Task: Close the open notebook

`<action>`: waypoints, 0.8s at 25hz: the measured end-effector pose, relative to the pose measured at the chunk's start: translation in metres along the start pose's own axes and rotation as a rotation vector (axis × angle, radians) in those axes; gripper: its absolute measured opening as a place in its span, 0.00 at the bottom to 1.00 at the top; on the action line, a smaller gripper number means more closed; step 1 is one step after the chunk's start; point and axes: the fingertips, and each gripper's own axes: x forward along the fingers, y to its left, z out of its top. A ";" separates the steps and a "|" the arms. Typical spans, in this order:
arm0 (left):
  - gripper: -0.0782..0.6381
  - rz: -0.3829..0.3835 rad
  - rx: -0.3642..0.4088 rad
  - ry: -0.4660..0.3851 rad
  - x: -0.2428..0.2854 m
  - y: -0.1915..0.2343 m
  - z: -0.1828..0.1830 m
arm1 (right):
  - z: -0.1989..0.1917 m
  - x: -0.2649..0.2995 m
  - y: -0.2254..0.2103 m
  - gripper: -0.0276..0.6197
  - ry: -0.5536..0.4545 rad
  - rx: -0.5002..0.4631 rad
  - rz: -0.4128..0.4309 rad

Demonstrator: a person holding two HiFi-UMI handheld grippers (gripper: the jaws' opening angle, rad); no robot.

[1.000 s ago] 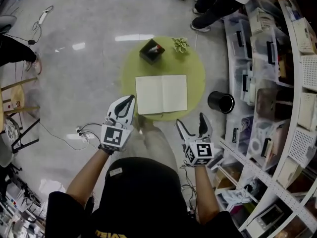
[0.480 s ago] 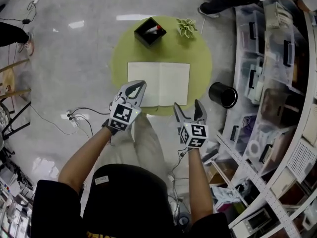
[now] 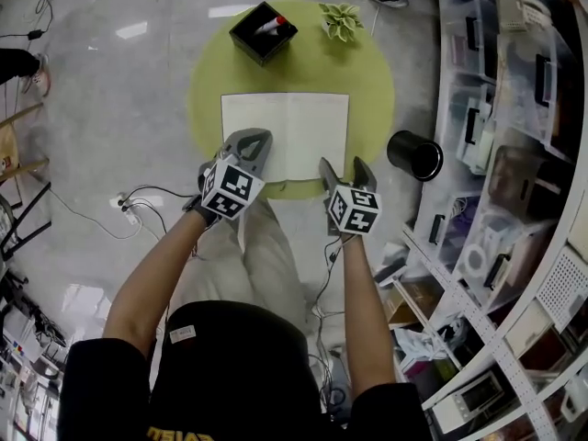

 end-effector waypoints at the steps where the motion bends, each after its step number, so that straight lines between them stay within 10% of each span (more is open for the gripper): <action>1: 0.12 0.000 0.008 0.016 0.001 0.000 -0.004 | 0.000 0.002 0.002 0.60 0.007 -0.007 0.003; 20: 0.12 -0.088 -0.054 0.192 0.019 -0.003 -0.036 | -0.014 0.014 0.000 0.45 0.199 -0.087 0.032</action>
